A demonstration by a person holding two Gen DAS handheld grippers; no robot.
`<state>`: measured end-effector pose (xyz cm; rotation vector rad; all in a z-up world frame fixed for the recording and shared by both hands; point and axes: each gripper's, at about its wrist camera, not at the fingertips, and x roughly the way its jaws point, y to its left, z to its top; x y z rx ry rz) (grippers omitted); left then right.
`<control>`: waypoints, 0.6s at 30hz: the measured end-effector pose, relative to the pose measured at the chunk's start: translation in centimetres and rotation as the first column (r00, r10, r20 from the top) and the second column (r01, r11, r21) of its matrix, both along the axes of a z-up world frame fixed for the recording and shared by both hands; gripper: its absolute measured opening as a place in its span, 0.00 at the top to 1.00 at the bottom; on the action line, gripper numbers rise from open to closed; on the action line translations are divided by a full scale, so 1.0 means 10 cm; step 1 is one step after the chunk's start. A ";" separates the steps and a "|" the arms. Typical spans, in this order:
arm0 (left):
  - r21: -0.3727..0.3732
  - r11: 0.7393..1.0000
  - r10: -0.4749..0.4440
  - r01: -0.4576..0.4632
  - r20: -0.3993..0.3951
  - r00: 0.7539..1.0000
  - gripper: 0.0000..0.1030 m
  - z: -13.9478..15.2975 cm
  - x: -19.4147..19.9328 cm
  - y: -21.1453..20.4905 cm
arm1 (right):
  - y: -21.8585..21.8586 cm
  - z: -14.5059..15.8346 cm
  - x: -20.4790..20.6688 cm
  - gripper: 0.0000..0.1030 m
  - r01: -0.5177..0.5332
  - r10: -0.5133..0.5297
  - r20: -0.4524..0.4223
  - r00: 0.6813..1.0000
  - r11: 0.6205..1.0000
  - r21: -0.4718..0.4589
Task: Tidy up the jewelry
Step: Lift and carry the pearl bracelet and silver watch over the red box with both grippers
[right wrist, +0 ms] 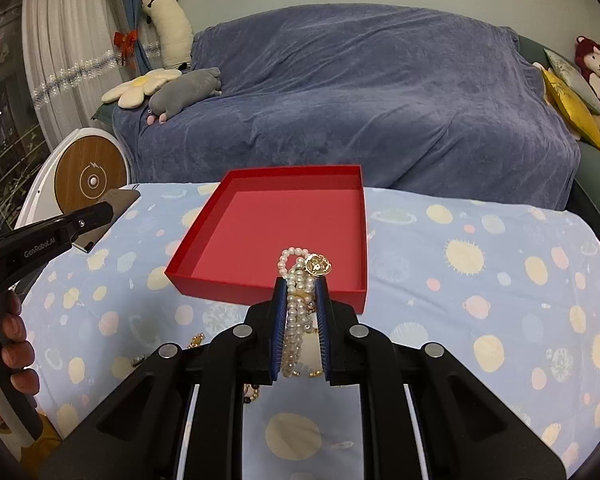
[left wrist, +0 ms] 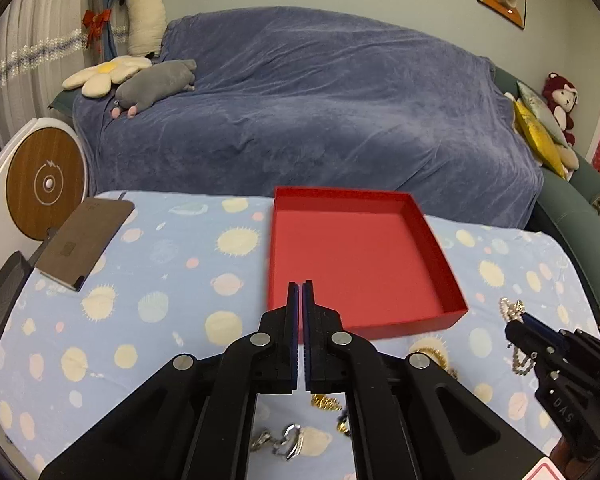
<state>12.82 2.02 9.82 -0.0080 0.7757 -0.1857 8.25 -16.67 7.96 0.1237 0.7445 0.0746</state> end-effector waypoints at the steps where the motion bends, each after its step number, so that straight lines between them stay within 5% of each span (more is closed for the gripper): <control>1: 0.006 1.000 0.001 0.000 -0.037 0.999 0.92 -0.12 -0.04 0.05 | -0.02 -0.06 -0.02 0.87 0.003 -0.003 -0.017 1.000 1.000 0.006; 5: 0.064 0.998 0.021 -0.011 -0.147 0.989 0.56 -0.68 -0.26 0.16 | -0.06 -0.27 -0.14 0.87 0.008 -0.008 -0.070 0.997 1.000 0.008; 10: 0.068 0.997 0.044 -0.029 -0.232 0.972 0.56 -1.14 -0.44 0.30 | -0.09 -0.44 -0.26 0.87 0.017 -0.016 -0.103 0.995 1.000 0.012; 18: 0.083 0.996 0.049 -0.032 -0.205 0.978 0.57 -1.32 -0.48 0.32 | 0.00 -0.54 -0.27 0.87 -0.008 0.007 -0.116 0.993 1.000 -0.015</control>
